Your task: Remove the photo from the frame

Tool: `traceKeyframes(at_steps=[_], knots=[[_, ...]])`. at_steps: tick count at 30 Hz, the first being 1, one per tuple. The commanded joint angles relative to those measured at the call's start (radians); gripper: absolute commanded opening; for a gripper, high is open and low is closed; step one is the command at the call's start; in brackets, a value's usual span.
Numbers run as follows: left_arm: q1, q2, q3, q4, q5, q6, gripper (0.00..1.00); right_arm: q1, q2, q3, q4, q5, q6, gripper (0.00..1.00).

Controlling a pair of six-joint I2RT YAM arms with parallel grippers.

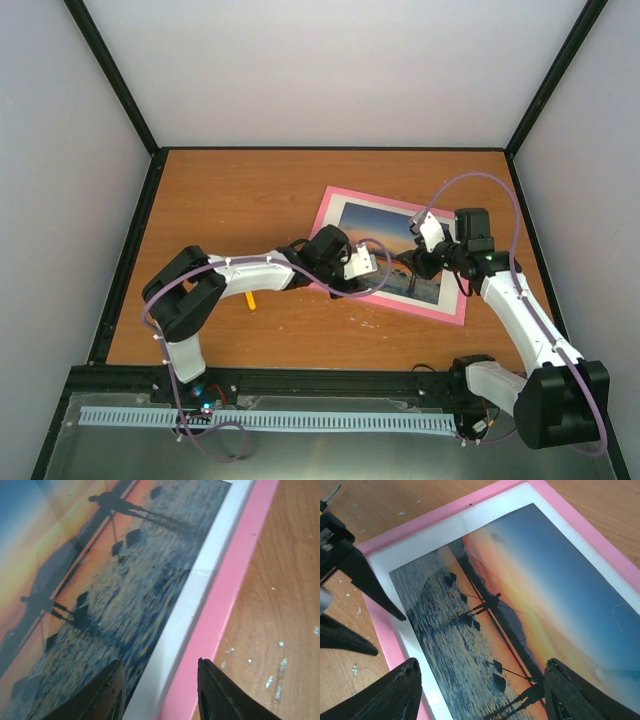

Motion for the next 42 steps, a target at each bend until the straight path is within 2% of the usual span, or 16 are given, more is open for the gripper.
traceKeyframes(at_steps=[1,6,11,15,20,23,27,30,33,37,42], knots=[[-0.048,0.002,0.005,0.002,0.032,0.059,0.42,-0.006,0.001,-0.012,0.027,-0.028,0.003,0.65],[-0.083,0.075,0.031,-0.004,-0.002,0.083,0.42,-0.006,0.017,-0.01,0.023,-0.005,-0.004,0.66],[-0.112,0.123,0.01,0.055,-0.137,0.076,0.38,-0.006,0.024,-0.01,0.026,0.001,-0.003,0.66],[-0.137,0.118,-0.03,0.106,-0.247,0.112,0.37,-0.006,0.036,-0.01,0.023,-0.006,-0.006,0.66],[-0.139,0.114,-0.059,0.148,-0.307,0.151,0.37,-0.006,0.042,-0.007,0.018,-0.01,-0.008,0.66],[-0.14,0.106,-0.071,0.147,-0.336,0.177,0.3,-0.006,0.042,-0.004,-0.001,-0.017,-0.027,0.66],[-0.141,0.039,-0.104,0.152,-0.328,0.197,0.19,-0.006,0.038,0.051,-0.164,0.008,-0.221,0.66],[-0.14,0.001,-0.122,0.157,-0.309,0.203,0.11,-0.006,0.002,0.056,-0.301,0.078,-0.421,0.66],[-0.14,-0.011,-0.111,0.144,-0.291,0.199,0.02,-0.006,-0.037,0.043,-0.425,0.137,-0.543,0.65],[-0.134,-0.017,-0.078,0.112,-0.26,0.185,0.01,-0.005,-0.124,-0.05,-0.469,0.217,-0.646,0.64],[-0.109,-0.051,-0.064,0.09,-0.206,0.167,0.01,-0.004,-0.254,-0.146,-0.418,0.289,-0.734,0.64]])
